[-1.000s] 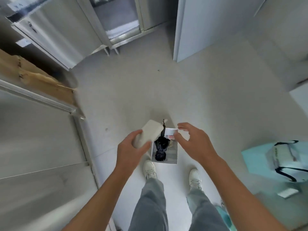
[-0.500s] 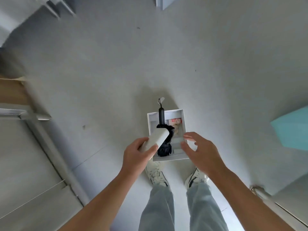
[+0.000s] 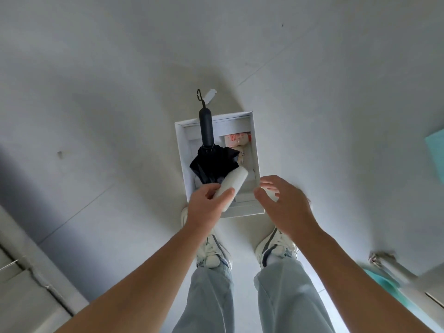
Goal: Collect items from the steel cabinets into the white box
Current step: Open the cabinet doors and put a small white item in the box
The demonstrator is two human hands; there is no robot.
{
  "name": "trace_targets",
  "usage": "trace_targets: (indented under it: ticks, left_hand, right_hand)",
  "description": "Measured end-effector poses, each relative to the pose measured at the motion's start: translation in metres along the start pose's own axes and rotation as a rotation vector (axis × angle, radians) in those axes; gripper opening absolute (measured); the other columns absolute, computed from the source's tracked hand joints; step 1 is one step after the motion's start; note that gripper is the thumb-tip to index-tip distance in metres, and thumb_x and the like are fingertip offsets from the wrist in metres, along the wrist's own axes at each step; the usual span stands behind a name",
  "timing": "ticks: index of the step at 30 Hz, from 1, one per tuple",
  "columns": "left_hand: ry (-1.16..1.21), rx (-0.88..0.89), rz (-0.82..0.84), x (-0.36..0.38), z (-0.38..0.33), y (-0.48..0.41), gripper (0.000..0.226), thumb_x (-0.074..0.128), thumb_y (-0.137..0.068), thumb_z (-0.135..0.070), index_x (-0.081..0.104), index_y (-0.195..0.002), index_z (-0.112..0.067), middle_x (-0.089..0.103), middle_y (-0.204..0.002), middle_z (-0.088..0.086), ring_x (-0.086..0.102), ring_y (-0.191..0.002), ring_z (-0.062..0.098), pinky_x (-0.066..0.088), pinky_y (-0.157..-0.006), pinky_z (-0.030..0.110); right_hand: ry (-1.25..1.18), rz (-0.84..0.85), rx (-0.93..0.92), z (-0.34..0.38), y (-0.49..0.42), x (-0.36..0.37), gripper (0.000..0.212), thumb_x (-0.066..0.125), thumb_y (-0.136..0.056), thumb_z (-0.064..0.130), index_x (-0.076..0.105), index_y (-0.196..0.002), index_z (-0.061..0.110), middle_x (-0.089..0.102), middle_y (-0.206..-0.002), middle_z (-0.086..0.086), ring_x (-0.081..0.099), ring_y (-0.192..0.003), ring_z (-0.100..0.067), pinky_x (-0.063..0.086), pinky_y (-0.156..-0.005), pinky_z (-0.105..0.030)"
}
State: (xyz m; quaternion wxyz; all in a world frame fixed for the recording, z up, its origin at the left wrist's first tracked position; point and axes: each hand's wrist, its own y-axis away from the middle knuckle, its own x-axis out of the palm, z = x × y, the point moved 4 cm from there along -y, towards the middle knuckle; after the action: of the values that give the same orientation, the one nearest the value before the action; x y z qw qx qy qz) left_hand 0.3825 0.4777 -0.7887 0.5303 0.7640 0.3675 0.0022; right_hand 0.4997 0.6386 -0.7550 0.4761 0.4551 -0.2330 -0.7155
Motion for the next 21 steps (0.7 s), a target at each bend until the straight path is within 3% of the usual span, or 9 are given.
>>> trace_targets:
  ticks: [6,11,15,18,21]
  left_hand:
    - [-0.355,-0.011,0.006,0.042,0.013,-0.026,0.041,0.069,-0.073,-0.049,0.067,-0.107,-0.025,0.066,-0.091,-0.014,0.062,-0.083,0.008,0.052,-0.070,0.026]
    - [-0.421,-0.036,-0.018,0.058,0.019,-0.054,0.053,0.069,-0.076,-0.049,0.063,-0.122,-0.023,0.067,-0.106,-0.010,0.062,-0.097,0.014,0.042,-0.073,0.024]
    - [-0.535,-0.016,0.036,0.073,0.013,-0.062,0.041,0.070,-0.075,-0.045,0.064,-0.108,-0.021,0.060,-0.086,-0.011,0.054,-0.078,0.013,0.040,-0.061,0.025]
    - [-0.560,-0.024,0.037,0.081,0.018,-0.063,0.042,0.069,-0.071,-0.049,0.061,-0.104,-0.023,0.064,-0.092,-0.008,0.060,-0.087,0.017,0.047,-0.070,0.028]
    - [-0.522,0.004,0.059,0.080,0.024,-0.057,0.054,0.067,-0.070,-0.052,0.061,-0.116,-0.025,0.066,-0.102,-0.008,0.062,-0.097,0.016,0.053,-0.080,0.034]
  right_hand:
    - [-0.014,-0.011,-0.039,-0.008,-0.035,-0.004,0.038,0.057,-0.094,0.053,0.062,-0.127,0.033,0.068,-0.127,0.018,0.061,-0.122,-0.007,0.049,-0.107,-0.041]
    - [0.015,-0.025,-0.028,-0.023,-0.052,-0.010,0.042,0.055,-0.093,0.058,0.060,-0.128,0.035,0.068,-0.124,0.020,0.061,-0.121,-0.007,0.049,-0.107,-0.041]
    - [0.034,0.007,-0.001,-0.034,-0.053,-0.007,0.041,0.056,-0.092,0.058,0.060,-0.128,0.037,0.068,-0.122,0.022,0.061,-0.119,-0.005,0.049,-0.106,-0.040]
    - [0.044,0.030,0.012,-0.038,-0.050,-0.005,0.039,0.059,-0.095,0.053,0.060,-0.129,0.035,0.067,-0.125,0.020,0.061,-0.120,-0.006,0.048,-0.108,-0.037]
    - [0.042,0.048,0.022,-0.038,-0.046,-0.004,0.039,0.059,-0.095,0.051,0.060,-0.131,0.034,0.066,-0.128,0.019,0.060,-0.122,-0.006,0.047,-0.108,-0.034]
